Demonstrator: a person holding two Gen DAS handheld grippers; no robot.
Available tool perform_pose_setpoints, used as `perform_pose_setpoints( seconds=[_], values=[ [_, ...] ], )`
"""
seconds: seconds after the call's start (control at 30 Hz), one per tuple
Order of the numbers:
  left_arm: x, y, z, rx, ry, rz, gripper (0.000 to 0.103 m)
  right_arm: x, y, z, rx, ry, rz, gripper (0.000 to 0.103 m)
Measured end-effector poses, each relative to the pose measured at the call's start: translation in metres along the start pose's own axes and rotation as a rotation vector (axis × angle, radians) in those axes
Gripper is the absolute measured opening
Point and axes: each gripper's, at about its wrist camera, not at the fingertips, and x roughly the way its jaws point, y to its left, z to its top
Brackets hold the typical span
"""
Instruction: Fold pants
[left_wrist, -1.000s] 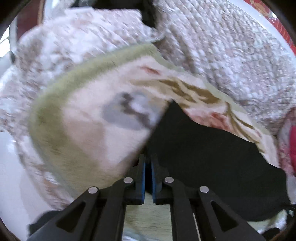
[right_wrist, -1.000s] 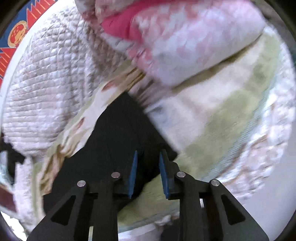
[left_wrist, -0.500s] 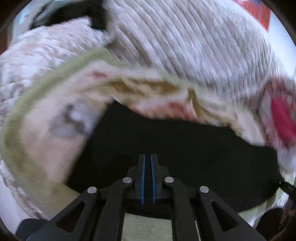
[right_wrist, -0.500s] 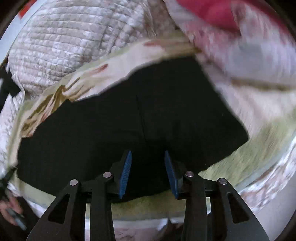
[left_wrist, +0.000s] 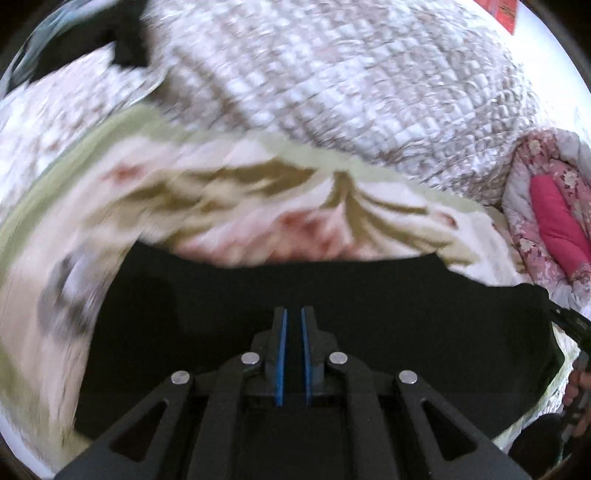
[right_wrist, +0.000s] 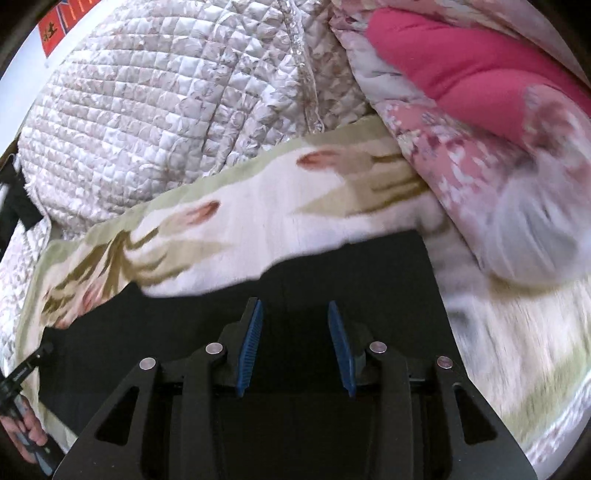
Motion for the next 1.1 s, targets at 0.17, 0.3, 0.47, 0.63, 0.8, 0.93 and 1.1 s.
perform_pose_setpoints(
  seconds=[0.17,0.3,0.47,0.63,0.8,0.93,1.1],
  values=[
    [0.025,-0.032,0.02,0.07,0.004,-0.037,0.019,0.018,0.017,0.005,-0.046,0.021,0.078,0.038],
    [0.046,-0.055,0.022,0.101,0.052,-0.077,0.019,0.037,0.067,-0.003,-0.136,0.083,0.222,0.038],
    [0.063,-0.096,0.02,0.176,0.071,-0.143,0.02,0.065,0.123,-0.009,-0.189,0.129,0.313,0.038],
    [0.082,-0.094,0.016,0.185,0.085,-0.11,0.021,0.082,0.105,-0.003,-0.139,0.178,0.283,0.026],
    [0.073,-0.052,0.015,0.155,0.042,-0.089,0.022,0.048,0.027,0.021,-0.014,0.104,0.137,0.027],
    [0.061,-0.012,0.015,0.114,0.01,-0.114,0.012,0.024,-0.044,0.03,0.17,0.061,0.248,0.016],
    [0.049,0.034,0.014,0.018,-0.028,0.091,0.031,0.008,-0.07,0.021,0.245,0.01,0.186,0.016]
  ],
)
